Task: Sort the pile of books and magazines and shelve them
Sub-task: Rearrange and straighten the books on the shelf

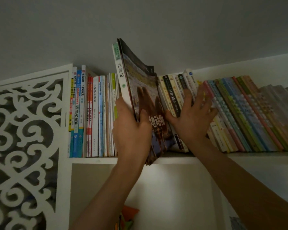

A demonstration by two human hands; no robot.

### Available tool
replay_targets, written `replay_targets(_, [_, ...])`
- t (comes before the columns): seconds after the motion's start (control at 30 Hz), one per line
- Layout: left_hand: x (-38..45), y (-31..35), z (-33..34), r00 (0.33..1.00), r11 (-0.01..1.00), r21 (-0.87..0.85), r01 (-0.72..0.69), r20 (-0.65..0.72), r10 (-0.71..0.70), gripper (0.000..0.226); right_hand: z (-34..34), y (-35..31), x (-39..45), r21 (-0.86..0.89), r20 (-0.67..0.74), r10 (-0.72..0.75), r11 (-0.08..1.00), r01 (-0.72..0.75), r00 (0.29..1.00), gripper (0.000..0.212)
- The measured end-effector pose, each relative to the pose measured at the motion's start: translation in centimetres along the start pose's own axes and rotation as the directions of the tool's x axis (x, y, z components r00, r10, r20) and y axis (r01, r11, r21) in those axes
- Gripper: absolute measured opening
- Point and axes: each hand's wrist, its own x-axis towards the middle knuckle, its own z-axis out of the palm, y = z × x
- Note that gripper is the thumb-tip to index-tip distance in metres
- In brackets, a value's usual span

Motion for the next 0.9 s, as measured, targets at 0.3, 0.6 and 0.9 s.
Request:
replay_targets(0.3, [-0.6,-1.7,1.0,0.999,0.983,0.180,0.028,-0.044,-0.021,0.041,0.0,0.0,0.0,-0.024,-0.022,0.000,1.000,0.000,1.000,0.080])
replay_targets(0.6, [0.6,-4.1,4.9,0.999,0.938,0.346,0.034,-0.001,-0.036,0.062,-0.1,-0.1,-0.1,0.038,0.006,0.001,0.999,-0.002,1.000,0.082])
replay_targets(0.9, [1.2,-7.2,5.5,0.977,0.883,0.422,-0.206,0.030,0.213,0.060,-0.6,-0.4,-0.3,0.039,0.072,-0.007,0.999,0.004,0.997,0.084])
